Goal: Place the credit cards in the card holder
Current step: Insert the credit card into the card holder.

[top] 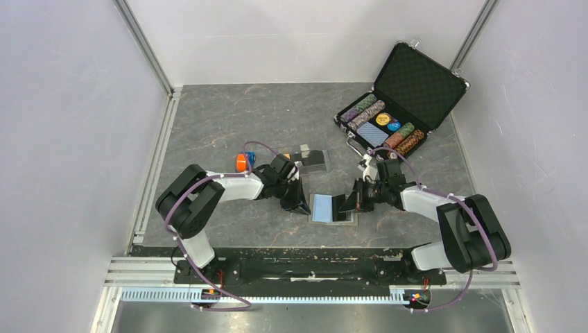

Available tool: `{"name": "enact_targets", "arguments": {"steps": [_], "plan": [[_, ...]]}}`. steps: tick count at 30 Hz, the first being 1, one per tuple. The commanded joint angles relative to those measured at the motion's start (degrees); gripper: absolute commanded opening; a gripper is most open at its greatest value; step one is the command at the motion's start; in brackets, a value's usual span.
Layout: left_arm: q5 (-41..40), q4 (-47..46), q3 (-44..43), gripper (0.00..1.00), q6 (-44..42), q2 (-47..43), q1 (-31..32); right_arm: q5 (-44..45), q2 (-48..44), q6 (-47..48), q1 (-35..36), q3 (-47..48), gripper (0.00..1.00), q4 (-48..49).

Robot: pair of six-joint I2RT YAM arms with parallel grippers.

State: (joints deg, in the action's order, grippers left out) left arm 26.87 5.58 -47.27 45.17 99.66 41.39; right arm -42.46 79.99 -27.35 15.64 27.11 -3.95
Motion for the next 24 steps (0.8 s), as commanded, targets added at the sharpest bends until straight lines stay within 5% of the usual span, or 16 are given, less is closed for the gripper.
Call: {"name": "enact_targets", "arguments": {"steps": [1,24], "plan": [[0.73,1.80,1.08,0.12,2.91,1.07,1.07,-0.39,0.01,-1.70,-0.10,-1.10,0.00,3.44],[0.79,3.04,-0.46,0.08,2.29,2.50,1.93,-4.42,6.41,-5.21,-0.08,-2.61,0.00,11.74]]}}
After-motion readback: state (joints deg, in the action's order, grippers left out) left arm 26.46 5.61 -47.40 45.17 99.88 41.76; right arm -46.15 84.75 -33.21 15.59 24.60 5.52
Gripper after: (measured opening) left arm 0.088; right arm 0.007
